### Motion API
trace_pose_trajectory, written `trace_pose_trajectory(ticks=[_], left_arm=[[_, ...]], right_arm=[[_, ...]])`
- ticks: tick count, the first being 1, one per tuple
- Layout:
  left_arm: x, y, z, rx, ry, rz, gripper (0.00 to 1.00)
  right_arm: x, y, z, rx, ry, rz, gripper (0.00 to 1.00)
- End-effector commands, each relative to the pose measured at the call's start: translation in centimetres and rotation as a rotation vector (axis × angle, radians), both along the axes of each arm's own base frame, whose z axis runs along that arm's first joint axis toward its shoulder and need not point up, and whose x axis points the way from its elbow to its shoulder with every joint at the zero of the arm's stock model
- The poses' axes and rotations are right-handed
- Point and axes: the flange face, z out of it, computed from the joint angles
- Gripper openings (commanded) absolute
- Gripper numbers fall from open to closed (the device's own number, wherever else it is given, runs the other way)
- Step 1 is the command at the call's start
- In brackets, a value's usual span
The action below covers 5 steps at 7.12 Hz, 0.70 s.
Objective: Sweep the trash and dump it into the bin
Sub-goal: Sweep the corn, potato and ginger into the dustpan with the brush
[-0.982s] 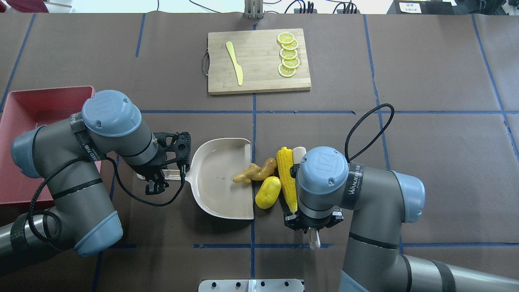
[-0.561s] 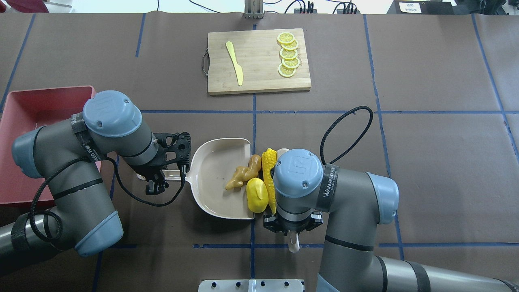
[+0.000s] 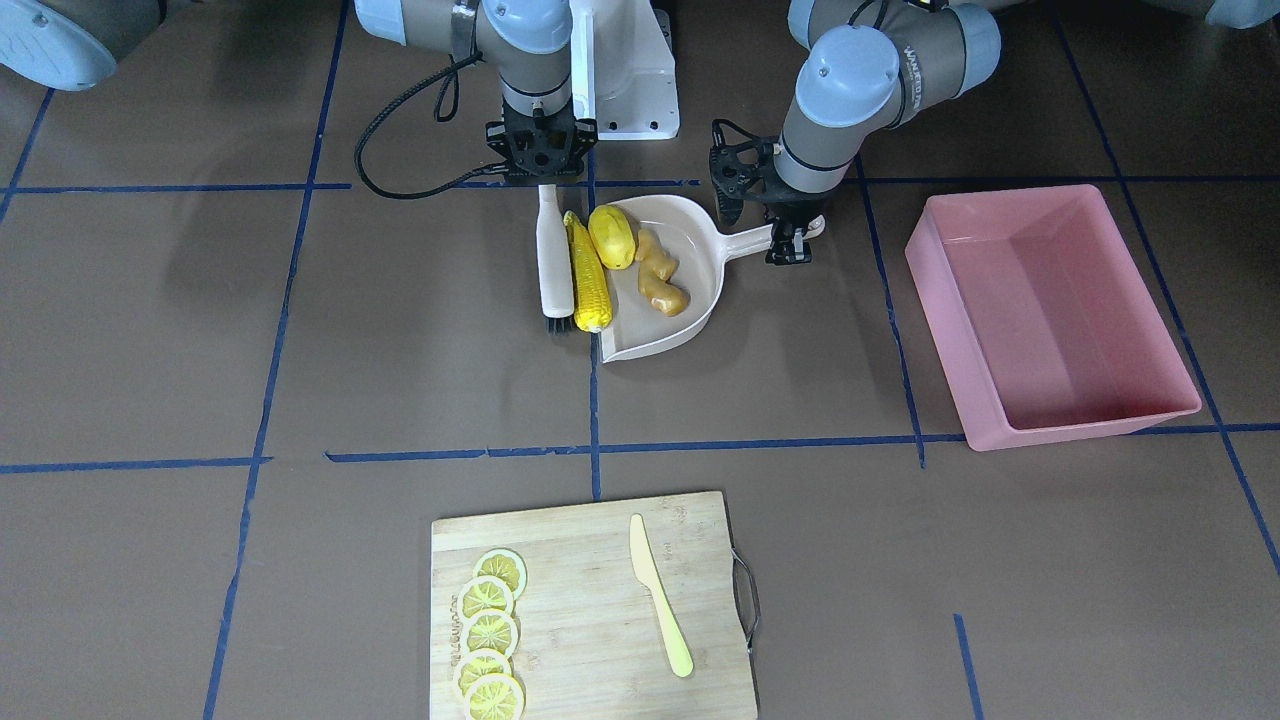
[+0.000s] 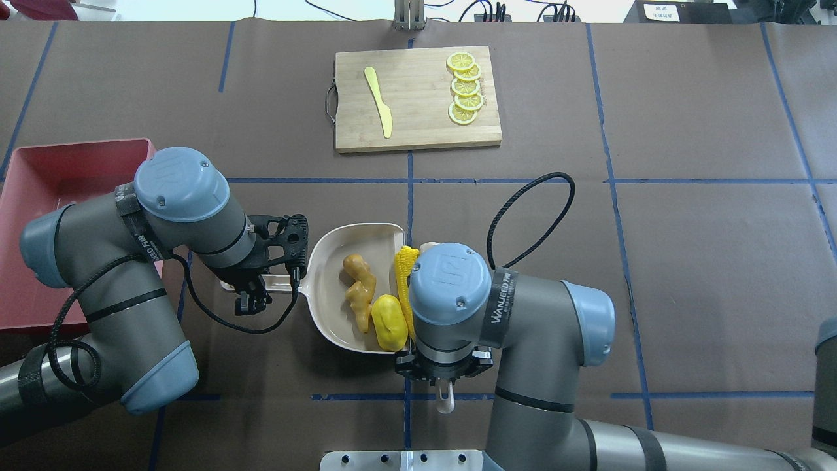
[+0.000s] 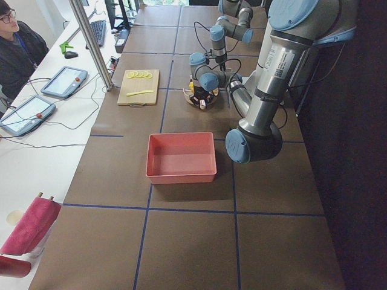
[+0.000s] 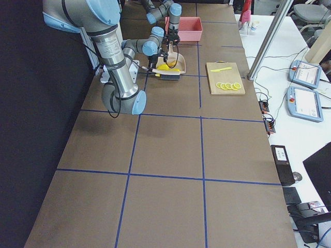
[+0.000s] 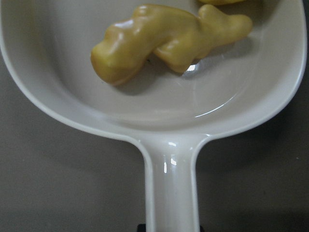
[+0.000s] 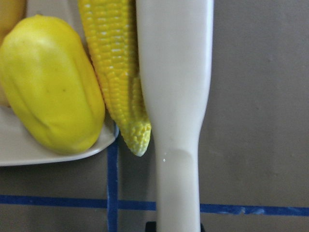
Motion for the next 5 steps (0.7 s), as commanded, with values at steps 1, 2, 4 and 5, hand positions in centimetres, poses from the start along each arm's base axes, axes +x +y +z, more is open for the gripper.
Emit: trace_pose_trajectory(ticks=[1, 2, 4, 5], left_arm=[[-0.1, 0.0, 0.0, -0.001, 0.001, 0.001, 0.0], [0.0, 0.0, -0.1, 0.0, 0.002, 0.001, 0.0], [-0.1, 0.1, -0.3, 0.001, 0.01, 0.001, 0.0], [-0.1, 0.1, -0.2, 0.0, 0.008, 0.001, 0.0]], right_arm=[[-3.3, -0.7, -2.2, -0.008, -0.013, 0.011, 0.0], [-5.0, -1.2, -1.8, -0.019, -0.041, 0.032, 0.0], [-5.1, -1.3, -2.9, -0.014, -0.062, 0.031, 0.0], [-4.7, -1.5, -3.1, -0.014, -0.068, 0.034, 0.0]])
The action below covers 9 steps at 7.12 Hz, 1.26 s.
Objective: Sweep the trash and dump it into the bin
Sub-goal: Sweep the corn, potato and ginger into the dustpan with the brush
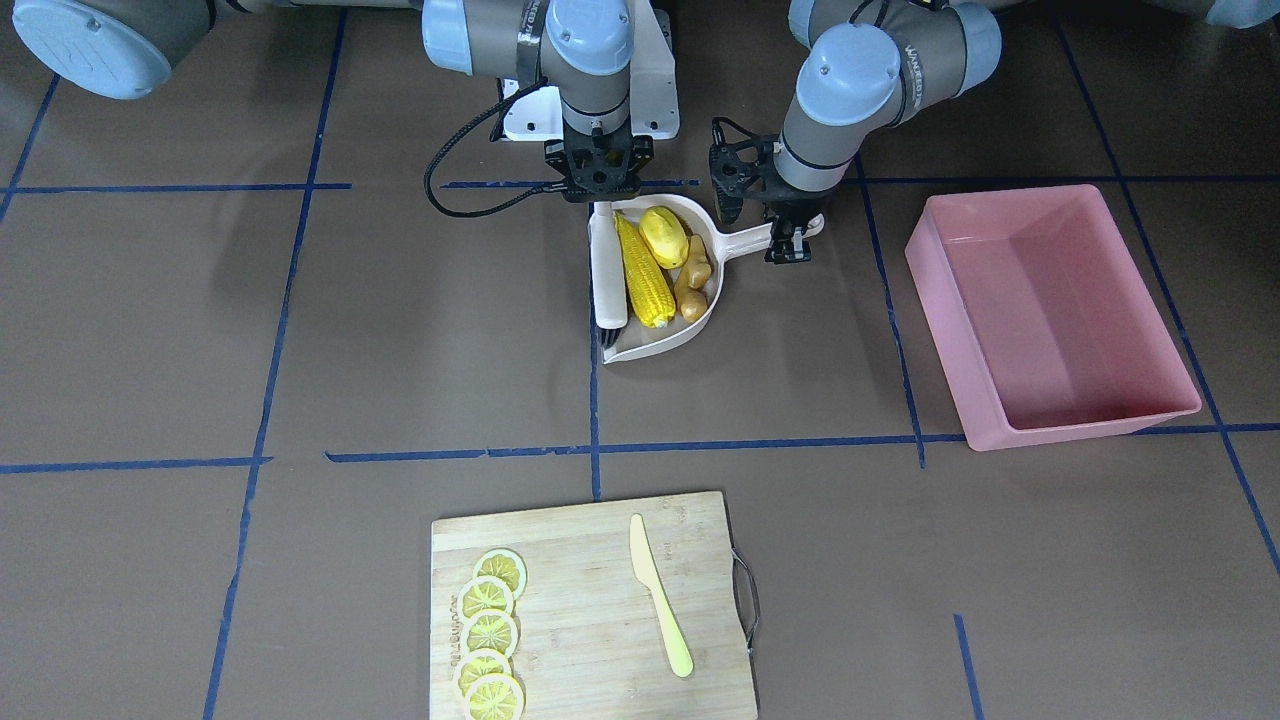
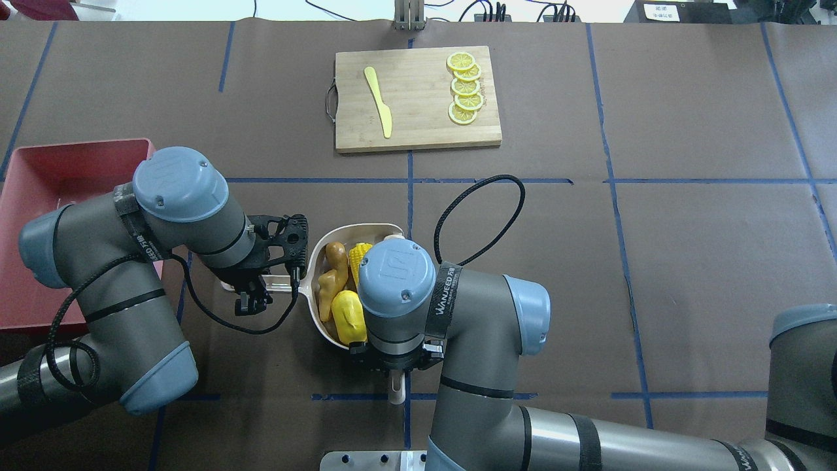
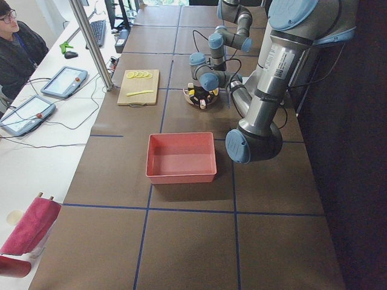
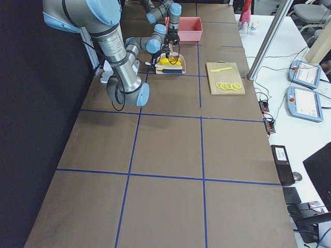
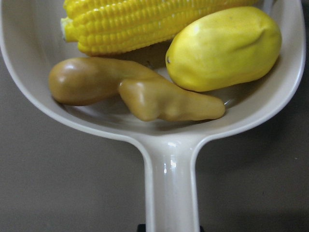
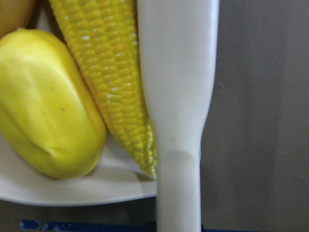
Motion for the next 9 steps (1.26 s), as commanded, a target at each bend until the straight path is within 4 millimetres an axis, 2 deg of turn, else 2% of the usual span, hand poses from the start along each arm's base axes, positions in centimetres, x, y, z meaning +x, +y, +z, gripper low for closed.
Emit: trace_pose_trajectory(ticks=[1, 4, 7, 8, 9], left_arm=[[0.0, 0.0, 0.1, -0.002, 0.0, -0.001, 0.0], [0.0, -0.1, 0.2, -0.005, 0.0, -0.001, 0.0], [0.1, 0.0, 0.0, 0.033, 0.067, 0.006, 0.0], [0.2, -0.1, 0.2, 0.037, 0.081, 0.007, 0.0], [0.9, -0.1, 1.5, 0.016, 0.104, 0.024, 0.0]], right_arm=[[0.8, -0.8, -0.5, -0.001, -0.015, 0.01, 0.0], [2.1, -1.1, -1.1, 0.002, -0.035, 0.018, 0.0], [5.6, -1.8, -0.8, 0.011, -0.068, 0.043, 0.0], [5.7, -1.9, -0.9, 0.012, -0.069, 0.045, 0.0], [5.9, -2.0, -1.0, 0.013, -0.072, 0.048, 0.0]])
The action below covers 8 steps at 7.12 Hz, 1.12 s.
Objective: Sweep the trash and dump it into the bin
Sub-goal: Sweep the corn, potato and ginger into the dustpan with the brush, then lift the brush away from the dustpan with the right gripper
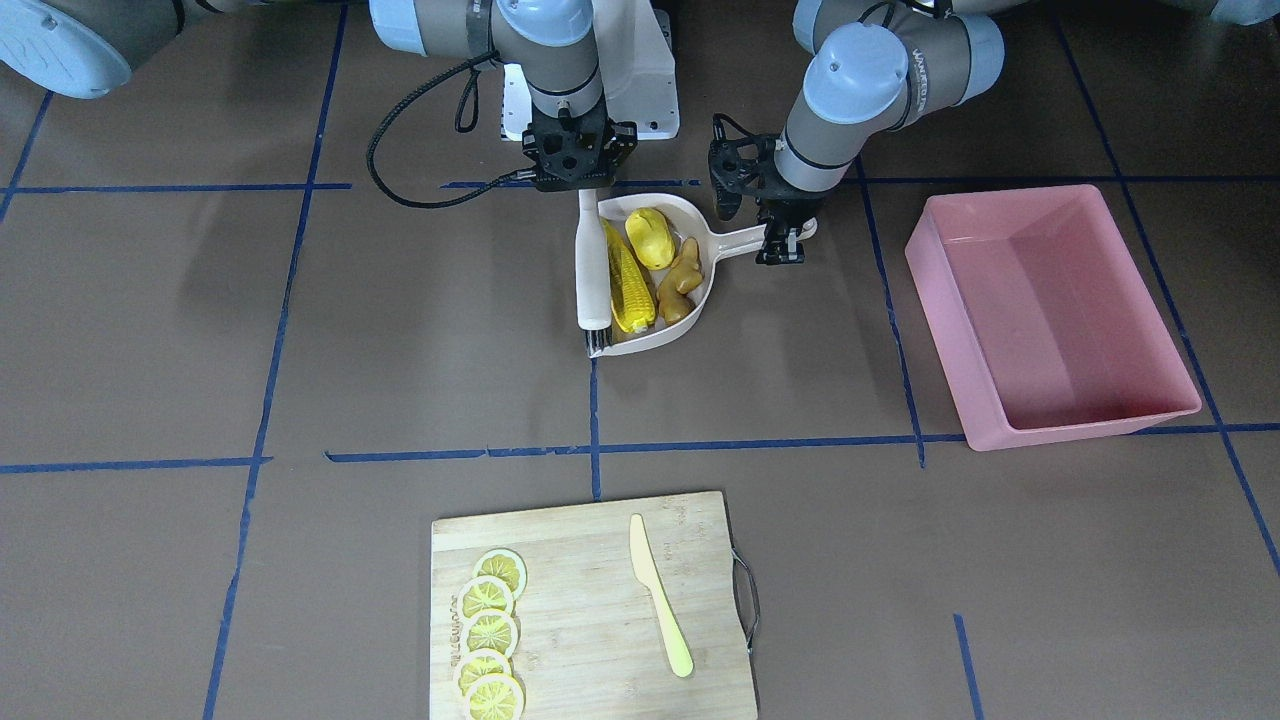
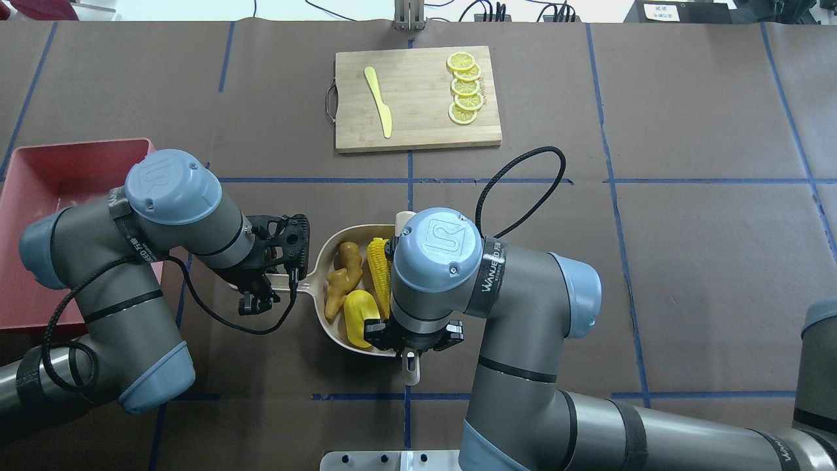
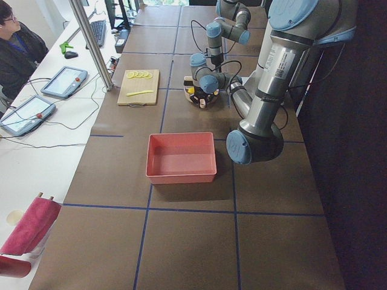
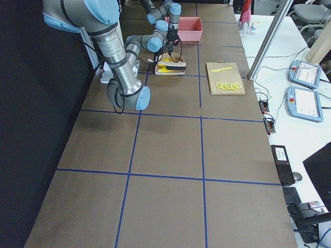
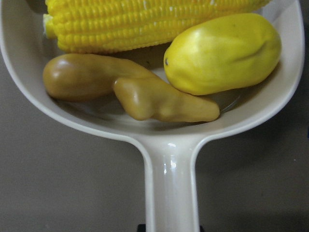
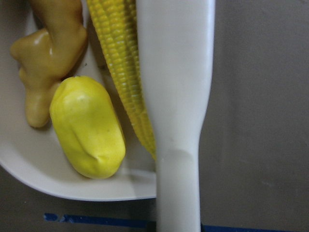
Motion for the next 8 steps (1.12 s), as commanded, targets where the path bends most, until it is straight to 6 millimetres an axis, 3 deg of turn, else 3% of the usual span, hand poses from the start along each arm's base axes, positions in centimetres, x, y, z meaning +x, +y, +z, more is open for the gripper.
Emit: trace_pose_trajectory(ticks=[1, 5, 7, 8], left_arm=[[1.2, -0.2, 2.1, -0.015, 0.059, 0.032, 0.0], [1.4, -0.1, 2.8, -0.062, 0.082, 0.063, 0.0], [0.9, 0.0, 2.5, -0.121, 0.108, 0.089, 0.0], [0.8, 0.1, 2.3, -0.138, 0.12, 0.097, 0.0]], right_arm=[[0.8, -0.5, -0.4, 0.002, -0.013, 0.01, 0.0], [5.8, -1.3, -2.8, 0.0, -0.02, 0.038, 0.0], [11.2, -4.1, -2.1, -0.047, -0.061, 0.059, 0.0], [12.9, -5.1, -1.4, -0.059, -0.065, 0.072, 0.0]])
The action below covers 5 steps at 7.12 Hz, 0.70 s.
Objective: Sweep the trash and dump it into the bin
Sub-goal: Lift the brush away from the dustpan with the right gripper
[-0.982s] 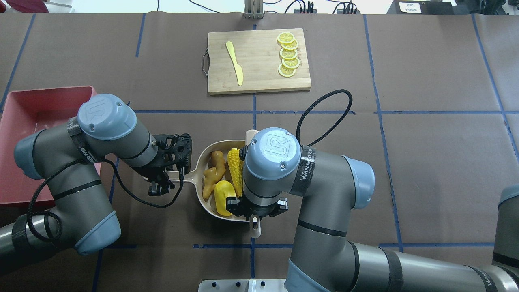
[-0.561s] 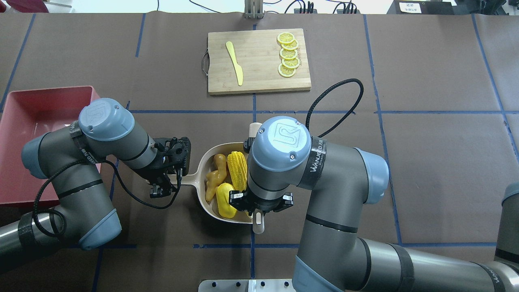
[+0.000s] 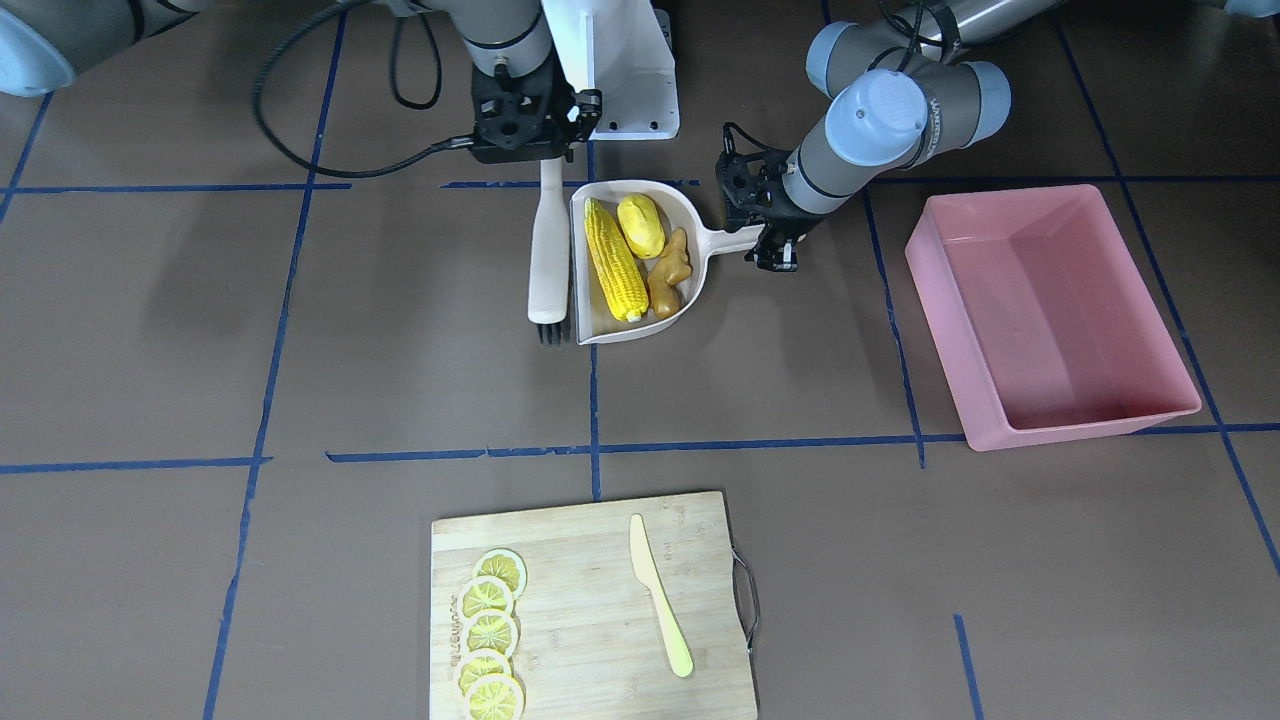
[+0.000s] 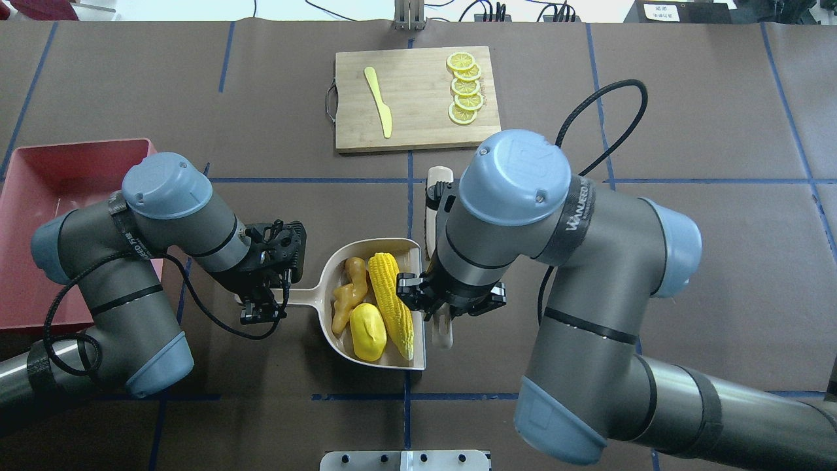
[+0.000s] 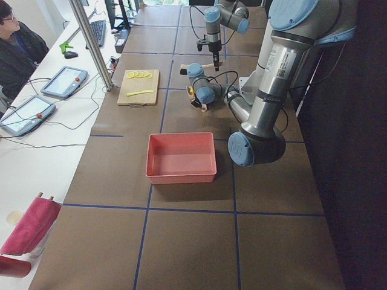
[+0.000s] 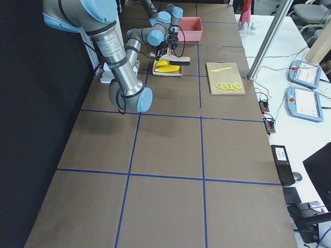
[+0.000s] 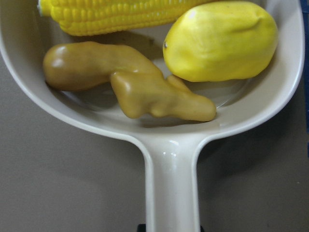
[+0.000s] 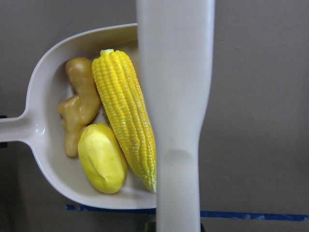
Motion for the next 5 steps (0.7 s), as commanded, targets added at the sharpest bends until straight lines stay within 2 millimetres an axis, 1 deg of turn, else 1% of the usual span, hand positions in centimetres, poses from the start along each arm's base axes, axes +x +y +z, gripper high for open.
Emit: trace_pose_trajectory(ticks=[1, 2, 5], left_arm=[[-0.4, 0.1, -0.8, -0.027, 0.055, 0.012, 0.0], [-0.8, -0.3, -1.0, -0.029, 0.065, 0.007, 0.0], [-1.4, -0.4, -1.3, -0.038, 0.109, 0.028, 0.0]], right_arm=[[3.4, -2.1, 1.0, -0.012, -0.011, 0.027, 0.0], [4.1, -2.3, 1.4, -0.008, -0.011, 0.034, 0.0], [4.9, -2.9, 2.0, -0.008, 0.009, 0.04, 0.0]])
